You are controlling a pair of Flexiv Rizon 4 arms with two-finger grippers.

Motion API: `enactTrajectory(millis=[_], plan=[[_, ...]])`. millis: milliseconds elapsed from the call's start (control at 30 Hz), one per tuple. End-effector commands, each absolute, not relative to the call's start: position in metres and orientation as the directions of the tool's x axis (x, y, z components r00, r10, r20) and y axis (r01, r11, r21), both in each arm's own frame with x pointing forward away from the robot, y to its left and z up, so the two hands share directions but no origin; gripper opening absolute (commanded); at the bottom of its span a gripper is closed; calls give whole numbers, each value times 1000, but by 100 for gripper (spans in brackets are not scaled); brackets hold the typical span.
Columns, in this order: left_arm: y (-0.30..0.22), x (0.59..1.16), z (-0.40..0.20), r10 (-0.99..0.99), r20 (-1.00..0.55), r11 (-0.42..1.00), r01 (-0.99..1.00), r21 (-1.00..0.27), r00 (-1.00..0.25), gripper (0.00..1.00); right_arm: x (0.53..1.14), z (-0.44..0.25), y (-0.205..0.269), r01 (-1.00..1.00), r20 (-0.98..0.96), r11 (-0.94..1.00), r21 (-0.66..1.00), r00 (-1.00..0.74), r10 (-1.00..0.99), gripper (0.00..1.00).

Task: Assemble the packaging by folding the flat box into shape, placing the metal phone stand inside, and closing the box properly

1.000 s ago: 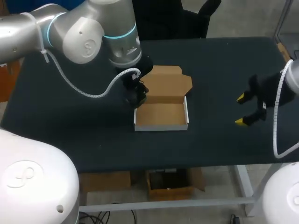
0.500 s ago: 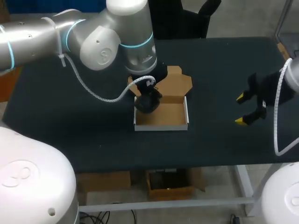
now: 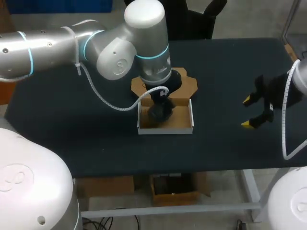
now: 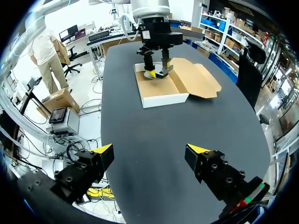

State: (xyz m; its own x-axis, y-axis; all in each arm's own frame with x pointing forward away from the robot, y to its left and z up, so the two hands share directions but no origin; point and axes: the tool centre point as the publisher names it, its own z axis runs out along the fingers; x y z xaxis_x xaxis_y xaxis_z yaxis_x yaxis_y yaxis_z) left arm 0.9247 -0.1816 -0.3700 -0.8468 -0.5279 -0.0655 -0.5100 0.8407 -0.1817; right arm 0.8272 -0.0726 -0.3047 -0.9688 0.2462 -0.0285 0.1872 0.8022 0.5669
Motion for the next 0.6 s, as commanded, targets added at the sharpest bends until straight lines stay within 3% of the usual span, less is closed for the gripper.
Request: enactTrajectory(millis=[33,500,533,600], plan=[[-190,930,-379,-522,-65,845,-505,-176,-851,0,828,-304,-74,185,-26,800,570,-970,243,100],[-193,932,-394,-515,-67,852,-501,-151,-855,0,828,-304,-74,185,-26,800,570,-970,243,100],[-193,932,-394,-514,-73,853,-500,-149,-855,5,828,-304,-74,185,-26,800,570,-970,243,100],[-193,932,-395,-515,-77,853,-501,-148,-854,73,828,-304,-74,185,-26,800,570,-970,243,100]])
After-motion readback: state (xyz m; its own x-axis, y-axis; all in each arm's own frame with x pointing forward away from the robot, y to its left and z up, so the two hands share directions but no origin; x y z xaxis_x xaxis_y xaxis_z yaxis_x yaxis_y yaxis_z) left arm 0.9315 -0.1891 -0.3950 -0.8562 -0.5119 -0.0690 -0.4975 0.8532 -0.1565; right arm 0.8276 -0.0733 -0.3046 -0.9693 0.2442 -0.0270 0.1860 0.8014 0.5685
